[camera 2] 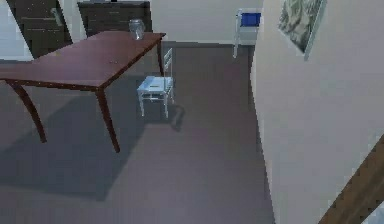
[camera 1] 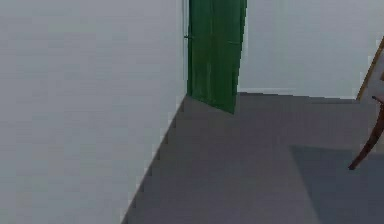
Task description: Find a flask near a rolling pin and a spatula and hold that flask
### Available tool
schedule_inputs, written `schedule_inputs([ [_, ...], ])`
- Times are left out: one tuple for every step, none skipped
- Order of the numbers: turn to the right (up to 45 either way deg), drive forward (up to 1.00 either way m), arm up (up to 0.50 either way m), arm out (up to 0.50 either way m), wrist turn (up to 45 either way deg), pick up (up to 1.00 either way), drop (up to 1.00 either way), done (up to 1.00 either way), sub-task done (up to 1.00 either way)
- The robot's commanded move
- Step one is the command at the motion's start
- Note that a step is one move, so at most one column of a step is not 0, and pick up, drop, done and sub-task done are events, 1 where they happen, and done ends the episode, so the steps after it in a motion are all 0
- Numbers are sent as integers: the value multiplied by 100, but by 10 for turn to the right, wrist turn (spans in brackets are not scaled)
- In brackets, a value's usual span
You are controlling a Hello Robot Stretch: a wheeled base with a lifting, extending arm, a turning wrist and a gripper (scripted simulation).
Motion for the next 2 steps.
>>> schedule_inputs([
  [240,0,0,0,0,0,0,0,0],
  [0,100,0,0,0,0,0,0,0],
])
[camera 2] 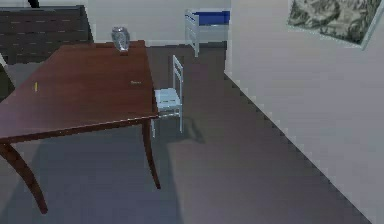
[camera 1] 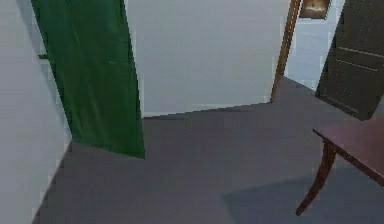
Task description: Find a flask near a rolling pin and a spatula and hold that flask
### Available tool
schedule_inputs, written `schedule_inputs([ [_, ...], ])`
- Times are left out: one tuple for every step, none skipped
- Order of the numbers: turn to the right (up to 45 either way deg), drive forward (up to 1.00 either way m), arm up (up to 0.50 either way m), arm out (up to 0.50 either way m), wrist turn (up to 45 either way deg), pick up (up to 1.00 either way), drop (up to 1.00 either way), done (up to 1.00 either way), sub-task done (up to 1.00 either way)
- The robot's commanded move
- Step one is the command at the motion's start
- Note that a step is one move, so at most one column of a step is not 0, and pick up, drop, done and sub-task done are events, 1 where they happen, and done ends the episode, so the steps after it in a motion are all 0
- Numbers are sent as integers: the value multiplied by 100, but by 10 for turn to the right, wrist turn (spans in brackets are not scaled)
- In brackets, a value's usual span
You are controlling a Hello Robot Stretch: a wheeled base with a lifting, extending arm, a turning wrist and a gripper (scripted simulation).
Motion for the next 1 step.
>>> schedule_inputs([
  [30,0,0,0,0,0,0,0,0],
])
